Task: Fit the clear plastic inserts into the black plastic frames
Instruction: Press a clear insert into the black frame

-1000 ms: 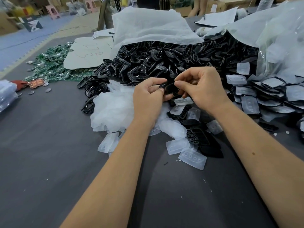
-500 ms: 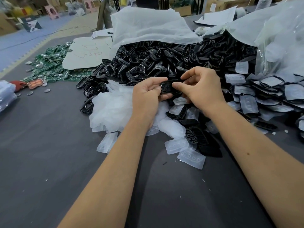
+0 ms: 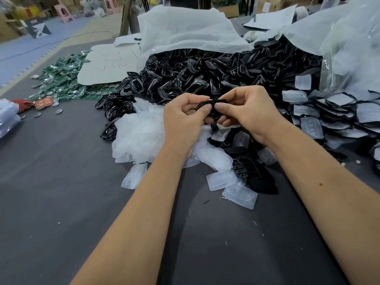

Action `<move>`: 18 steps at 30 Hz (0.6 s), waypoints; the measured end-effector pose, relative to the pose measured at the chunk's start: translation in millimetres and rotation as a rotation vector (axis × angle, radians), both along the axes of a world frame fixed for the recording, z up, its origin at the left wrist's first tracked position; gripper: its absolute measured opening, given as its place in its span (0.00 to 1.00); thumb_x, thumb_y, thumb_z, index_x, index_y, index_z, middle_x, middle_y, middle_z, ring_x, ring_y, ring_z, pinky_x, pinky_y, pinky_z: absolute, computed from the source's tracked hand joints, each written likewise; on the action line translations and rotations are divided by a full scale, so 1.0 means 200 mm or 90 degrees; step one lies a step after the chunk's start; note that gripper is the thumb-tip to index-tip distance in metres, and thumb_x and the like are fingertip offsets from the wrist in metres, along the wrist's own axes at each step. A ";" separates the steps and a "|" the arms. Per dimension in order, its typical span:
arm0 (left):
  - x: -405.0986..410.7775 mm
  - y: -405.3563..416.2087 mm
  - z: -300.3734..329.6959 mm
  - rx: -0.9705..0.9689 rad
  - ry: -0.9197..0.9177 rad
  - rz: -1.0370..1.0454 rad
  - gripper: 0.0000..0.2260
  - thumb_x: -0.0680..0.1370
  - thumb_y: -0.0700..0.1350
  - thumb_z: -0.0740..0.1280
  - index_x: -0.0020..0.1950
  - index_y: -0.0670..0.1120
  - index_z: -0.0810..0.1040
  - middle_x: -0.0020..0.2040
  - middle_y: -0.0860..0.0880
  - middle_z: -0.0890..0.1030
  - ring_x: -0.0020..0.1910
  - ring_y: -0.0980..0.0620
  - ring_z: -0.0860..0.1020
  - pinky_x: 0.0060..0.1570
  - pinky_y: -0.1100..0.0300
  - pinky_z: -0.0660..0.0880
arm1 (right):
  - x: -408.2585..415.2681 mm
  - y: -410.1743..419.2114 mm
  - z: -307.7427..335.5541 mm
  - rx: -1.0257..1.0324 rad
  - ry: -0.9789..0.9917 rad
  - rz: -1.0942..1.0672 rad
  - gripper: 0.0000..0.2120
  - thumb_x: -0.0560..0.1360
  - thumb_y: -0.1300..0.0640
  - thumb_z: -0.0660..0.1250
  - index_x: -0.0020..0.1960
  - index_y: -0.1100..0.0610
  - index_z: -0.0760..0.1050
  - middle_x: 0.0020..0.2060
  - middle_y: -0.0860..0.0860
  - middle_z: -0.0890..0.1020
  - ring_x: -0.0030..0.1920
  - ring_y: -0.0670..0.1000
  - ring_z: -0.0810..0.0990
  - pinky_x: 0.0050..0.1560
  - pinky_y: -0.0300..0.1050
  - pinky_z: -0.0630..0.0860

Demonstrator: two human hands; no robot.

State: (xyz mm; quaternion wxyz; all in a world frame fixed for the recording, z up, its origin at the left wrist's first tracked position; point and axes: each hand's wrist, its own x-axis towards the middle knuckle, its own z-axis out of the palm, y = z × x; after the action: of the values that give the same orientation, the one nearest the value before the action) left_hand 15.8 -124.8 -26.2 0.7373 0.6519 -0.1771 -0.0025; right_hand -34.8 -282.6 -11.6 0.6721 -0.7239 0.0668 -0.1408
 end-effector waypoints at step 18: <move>0.00 0.01 0.00 -0.056 0.029 -0.009 0.08 0.76 0.29 0.73 0.48 0.41 0.84 0.41 0.43 0.85 0.35 0.51 0.82 0.37 0.63 0.79 | -0.02 -0.01 0.01 -0.079 -0.040 -0.024 0.03 0.78 0.64 0.75 0.47 0.63 0.83 0.32 0.54 0.84 0.31 0.51 0.83 0.31 0.42 0.80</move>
State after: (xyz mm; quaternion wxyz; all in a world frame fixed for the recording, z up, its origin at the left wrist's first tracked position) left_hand 16.4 -123.7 -26.5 0.7693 0.6172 -0.1646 -0.0148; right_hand -38.0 -284.9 -9.5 0.6249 -0.7579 0.0507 -0.1801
